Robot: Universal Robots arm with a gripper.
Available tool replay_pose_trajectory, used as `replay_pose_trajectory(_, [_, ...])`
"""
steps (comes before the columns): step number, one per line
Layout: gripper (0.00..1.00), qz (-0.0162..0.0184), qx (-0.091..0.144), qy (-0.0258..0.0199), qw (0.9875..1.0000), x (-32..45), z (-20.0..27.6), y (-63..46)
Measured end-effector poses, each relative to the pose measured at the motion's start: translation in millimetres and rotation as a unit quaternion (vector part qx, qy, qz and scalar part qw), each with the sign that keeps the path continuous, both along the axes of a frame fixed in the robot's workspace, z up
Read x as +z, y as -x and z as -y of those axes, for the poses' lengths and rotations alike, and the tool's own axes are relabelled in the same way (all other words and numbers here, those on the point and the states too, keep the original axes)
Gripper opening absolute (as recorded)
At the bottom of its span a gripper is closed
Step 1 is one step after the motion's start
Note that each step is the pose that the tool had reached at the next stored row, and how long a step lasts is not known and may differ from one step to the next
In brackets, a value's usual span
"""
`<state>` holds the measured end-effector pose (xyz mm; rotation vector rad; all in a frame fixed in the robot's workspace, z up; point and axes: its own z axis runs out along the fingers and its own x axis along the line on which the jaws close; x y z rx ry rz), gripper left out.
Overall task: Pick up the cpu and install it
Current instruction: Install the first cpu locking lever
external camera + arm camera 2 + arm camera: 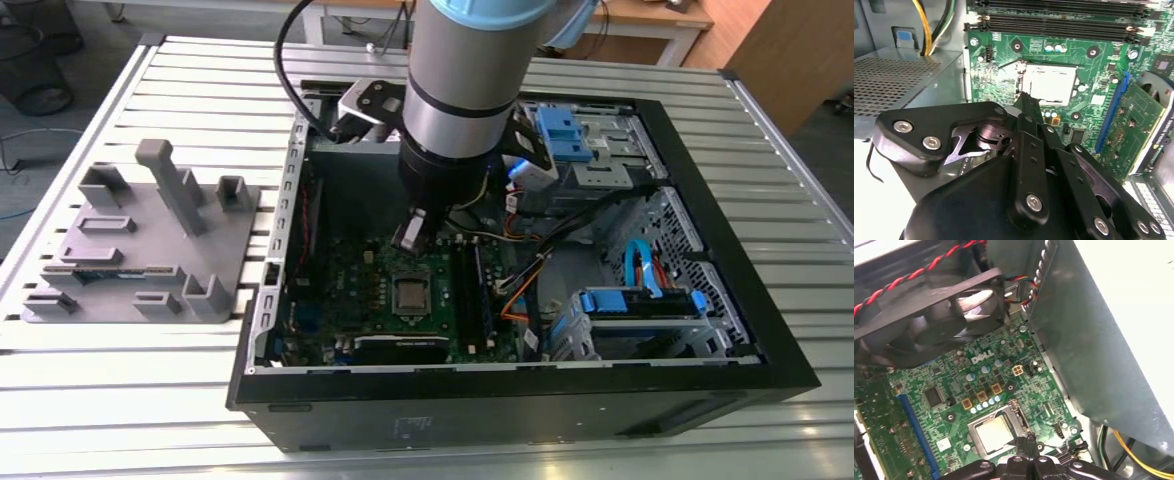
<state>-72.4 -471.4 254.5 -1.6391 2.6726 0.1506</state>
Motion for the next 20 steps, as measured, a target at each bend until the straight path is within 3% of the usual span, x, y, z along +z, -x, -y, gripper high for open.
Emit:
replay_pose_trajectory(3, [0.11, 0.0000, 0.000, 0.0000, 1.0000, -0.1, -3.7, -1.1])
replay_pose_trajectory(16, [0.11, 0.0000, -0.002, 0.0005, 1.0000, -0.4, -11.0, -18.4])
replay_pose_trajectory(20, [0.11, 0.0000, -0.014, 0.0022, 0.9999, -0.5, -13.3, -20.0])
